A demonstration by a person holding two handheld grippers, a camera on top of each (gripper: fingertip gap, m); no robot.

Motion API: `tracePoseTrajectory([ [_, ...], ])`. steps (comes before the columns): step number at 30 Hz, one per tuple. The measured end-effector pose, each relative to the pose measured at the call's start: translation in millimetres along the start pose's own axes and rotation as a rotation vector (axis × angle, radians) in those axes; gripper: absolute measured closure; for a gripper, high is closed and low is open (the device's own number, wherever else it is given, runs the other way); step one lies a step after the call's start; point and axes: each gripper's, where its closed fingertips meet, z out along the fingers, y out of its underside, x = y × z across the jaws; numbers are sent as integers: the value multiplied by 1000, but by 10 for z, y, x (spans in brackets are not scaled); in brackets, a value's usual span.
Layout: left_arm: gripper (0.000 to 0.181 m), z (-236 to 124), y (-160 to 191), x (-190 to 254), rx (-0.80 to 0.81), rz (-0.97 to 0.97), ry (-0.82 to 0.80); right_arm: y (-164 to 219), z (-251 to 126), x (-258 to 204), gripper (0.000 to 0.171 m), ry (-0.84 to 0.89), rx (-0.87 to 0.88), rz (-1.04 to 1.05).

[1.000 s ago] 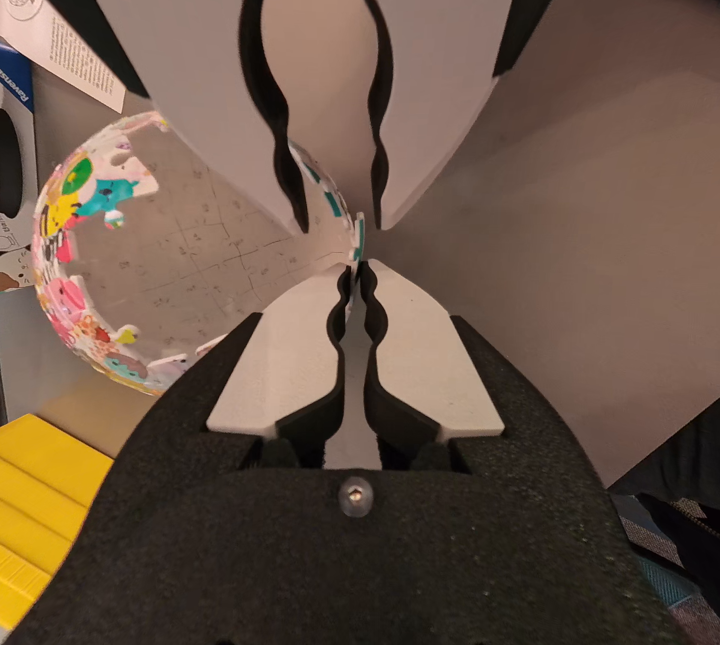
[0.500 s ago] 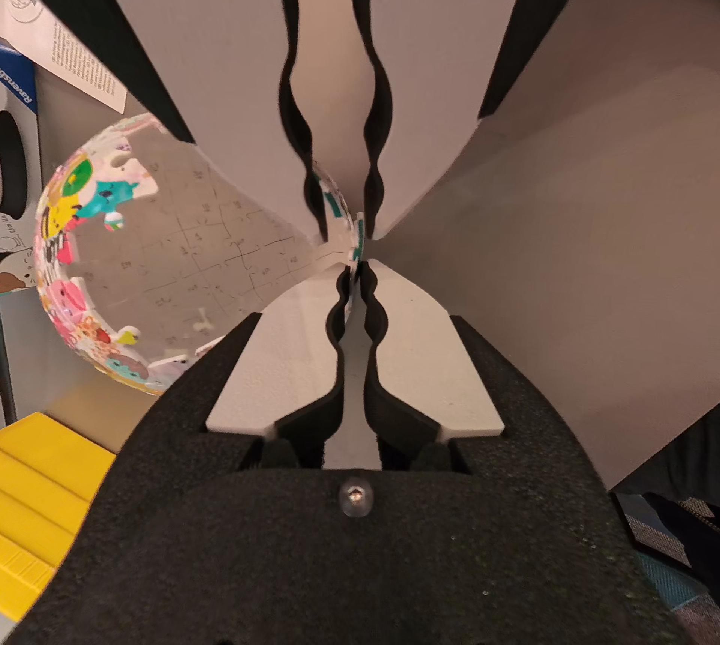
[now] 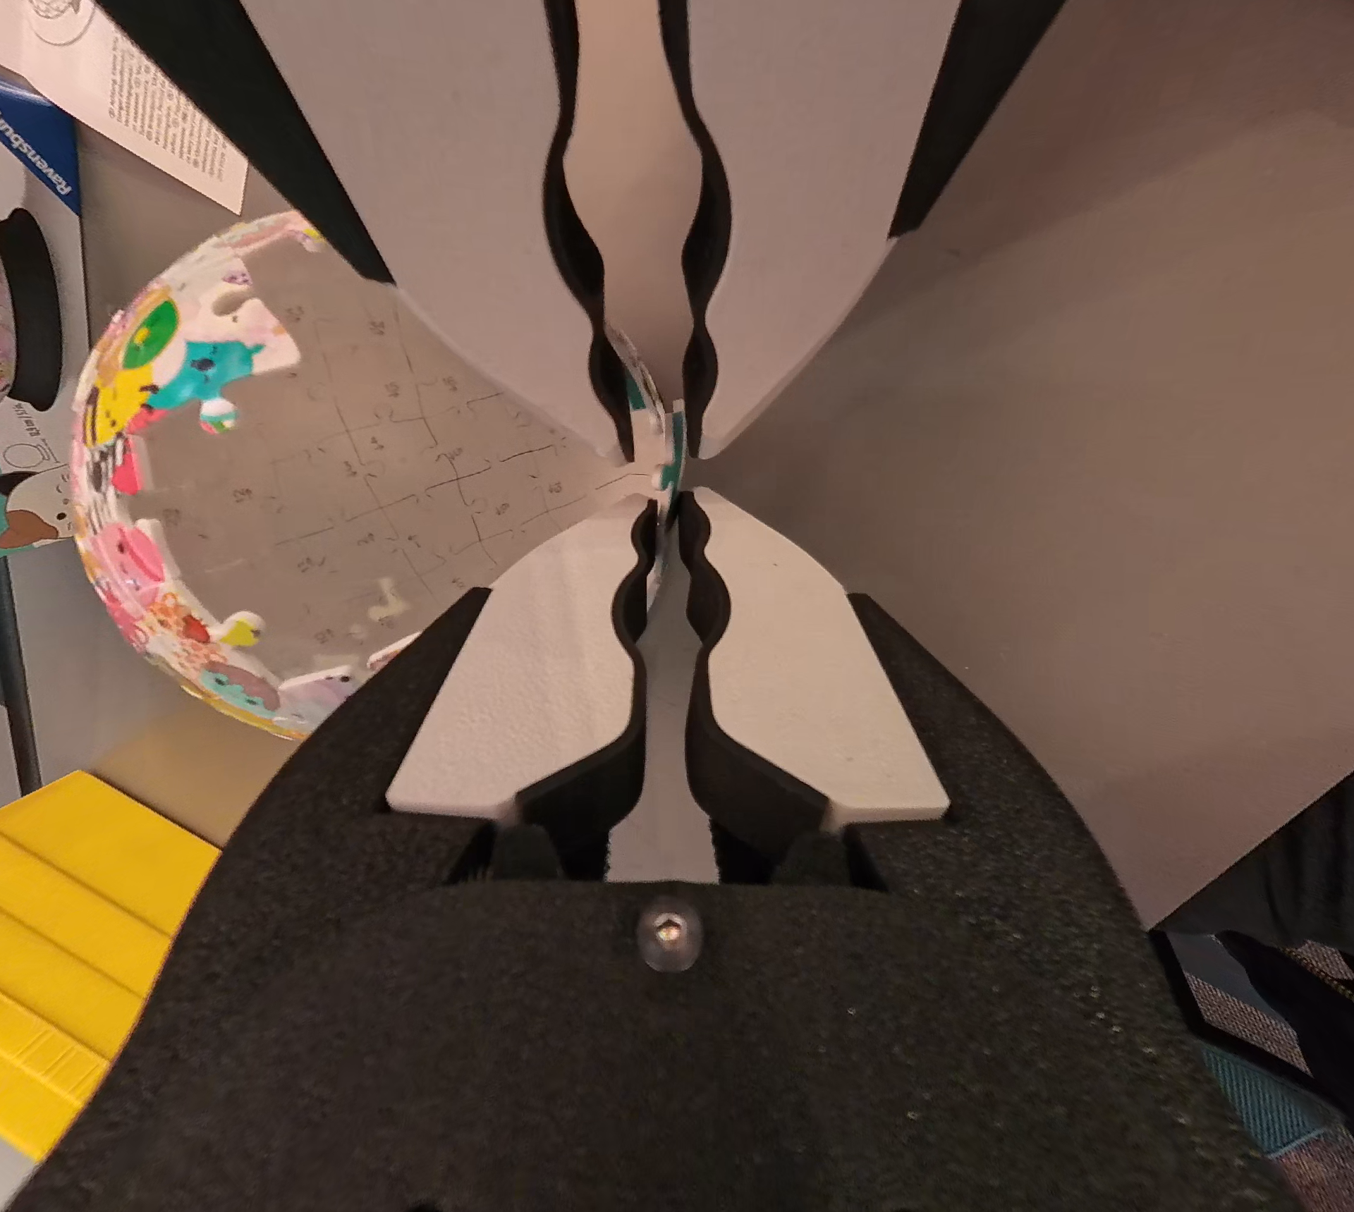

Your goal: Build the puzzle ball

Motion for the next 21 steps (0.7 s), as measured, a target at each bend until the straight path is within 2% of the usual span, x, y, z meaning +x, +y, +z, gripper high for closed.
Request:
tracePoseTrajectory([
  [21,174,0,10,-26,2,1,-19,-54,36,17,166,14,35,1],
])
